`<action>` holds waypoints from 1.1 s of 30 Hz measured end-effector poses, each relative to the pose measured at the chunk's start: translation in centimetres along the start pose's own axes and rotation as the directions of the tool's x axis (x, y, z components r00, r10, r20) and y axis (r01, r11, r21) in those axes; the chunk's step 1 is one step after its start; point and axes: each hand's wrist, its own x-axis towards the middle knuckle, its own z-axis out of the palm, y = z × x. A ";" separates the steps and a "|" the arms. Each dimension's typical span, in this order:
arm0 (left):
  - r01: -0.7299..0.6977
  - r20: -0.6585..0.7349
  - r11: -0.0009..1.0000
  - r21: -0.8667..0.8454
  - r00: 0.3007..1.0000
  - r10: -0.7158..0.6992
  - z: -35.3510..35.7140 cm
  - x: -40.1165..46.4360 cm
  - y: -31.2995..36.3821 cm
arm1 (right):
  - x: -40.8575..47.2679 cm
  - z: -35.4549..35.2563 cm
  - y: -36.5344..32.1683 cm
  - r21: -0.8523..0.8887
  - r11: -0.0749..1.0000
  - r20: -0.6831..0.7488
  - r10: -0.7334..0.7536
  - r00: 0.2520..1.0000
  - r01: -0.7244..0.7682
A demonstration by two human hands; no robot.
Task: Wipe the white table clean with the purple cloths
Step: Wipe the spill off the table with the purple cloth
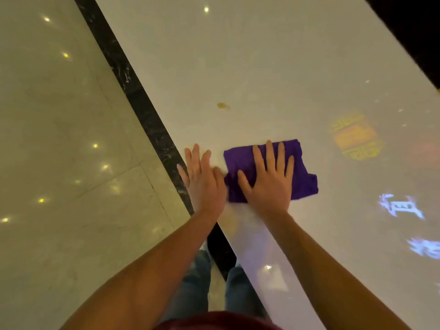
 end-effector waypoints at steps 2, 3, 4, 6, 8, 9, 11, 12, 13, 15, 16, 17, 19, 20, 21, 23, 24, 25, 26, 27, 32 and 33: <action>-0.045 -0.048 0.997 -0.069 0.998 0.042 -1.4 2.7 -0.9 | -3.4 0.8 -0.2 -0.027 0.999 0.022 0.025 0.999 -0.024; -0.070 -0.075 0.993 -0.091 0.995 0.063 -2.2 5.0 -1.2 | -4.1 1.2 -0.6 -0.045 0.998 0.028 0.044 0.999 -0.042; -0.086 -0.079 0.992 -0.090 0.994 0.079 -2.9 7.6 -1.4 | -4.3 1.5 -1.2 -0.060 0.996 0.032 0.069 0.997 -0.067; -0.126 -0.005 0.992 0.005 0.992 0.126 -3.8 13.3 -1.5 | -3.1 1.7 -2.6 -0.061 0.992 0.021 0.116 0.993 -0.114; -0.133 0.088 0.985 0.108 0.988 0.124 -3.7 18.2 -1.3 | -0.7 1.8 -4.0 -0.039 0.992 -0.006 0.123 0.992 -0.123; -0.124 0.113 0.981 0.150 0.988 0.108 -3.4 20.0 -1.3 | 0.9 1.9 -4.6 -0.020 0.992 -0.018 0.121 0.993 -0.121; -0.092 0.099 0.974 0.209 0.993 0.072 -2.6 22.3 -1.3 | 4.5 2.1 -5.7 0.014 0.991 -0.048 0.131 0.990 -0.131; -0.068 0.070 0.973 0.219 0.996 0.053 -2.2 22.8 -1.1 | 6.4 2.1 -6.2 0.024 0.991 -0.063 0.136 0.989 -0.134; -0.048 0.019 0.973 0.224 0.999 0.045 -1.7 22.9 -0.9 | 8.4 2.0 -6.6 0.034 0.990 -0.071 0.135 0.988 -0.133; -0.034 -0.061 0.967 0.252 0.997 0.051 -0.8 22.7 -0.6 | 12.3 2.0 -7.3 0.047 0.989 -0.084 0.143 0.986 -0.140; -0.020 -0.077 0.966 0.259 0.996 0.042 -0.7 22.8 -0.4 | 14.3 1.9 -7.5 0.043 0.988 -0.092 0.150 0.984 -0.147; -0.013 -0.083 0.962 0.273 0.996 0.037 -0.6 22.8 -0.3 | 16.2 1.8 -7.5 0.041 0.987 -0.096 0.156 0.983 -0.153; -0.032 -0.091 0.942 0.333 0.994 0.066 -0.4 22.6 -0.2 | 20.2 1.4 -7.5 0.065 0.987 -0.108 0.154 0.982 -0.148; -0.049 -0.095 0.930 0.365 0.991 0.090 -0.2 22.6 -0.2 | 22.2 1.1 -7.6 0.083 0.985 -0.124 0.161 0.979 -0.152; -0.059 -0.090 0.925 0.376 0.991 0.100 0.0 22.7 -0.2 | 24.4 0.9 -7.8 0.090 0.984 -0.138 0.163 0.977 -0.152; -0.048 -0.076 0.920 0.388 0.994 0.083 0.3 22.8 -0.3 | 28.9 0.5 -8.0 0.057 0.989 -0.102 0.144 0.984 -0.139; -0.043 -0.072 0.916 0.399 0.994 0.078 0.3 22.7 -0.4 | 31.3 0.3 -8.0 0.041 0.992 -0.063 0.125 0.990 -0.122; -0.040 -0.070 0.915 0.401 0.995 0.074 0.3 22.7 -0.5 | 33.6 0.1 -7.9 0.037 0.994 -0.039 0.104 0.994 -0.102; -0.041 -0.068 0.917 0.397 0.995 0.074 0.2 22.8 -0.5 | 35.7 -0.1 -7.8 0.036 0.996 -0.036 0.087 0.996 -0.085; -0.039 -0.069 0.917 0.397 0.995 0.072 0.2 22.9 -0.4 | 37.8 -0.2 -7.6 0.034 0.997 -0.044 0.075 0.996 -0.074; -0.027 -0.075 0.914 0.406 0.995 0.063 0.2 23.1 -0.2 | 43.6 -0.7 -6.0 -0.002 1.000 -0.028 0.016 0.999 -0.016; -0.028 -0.074 0.915 0.403 0.995 0.063 0.2 23.1 -0.3 | 43.5 -0.8 -5.8 -0.004 1.000 -0.027 0.003 1.000 -0.003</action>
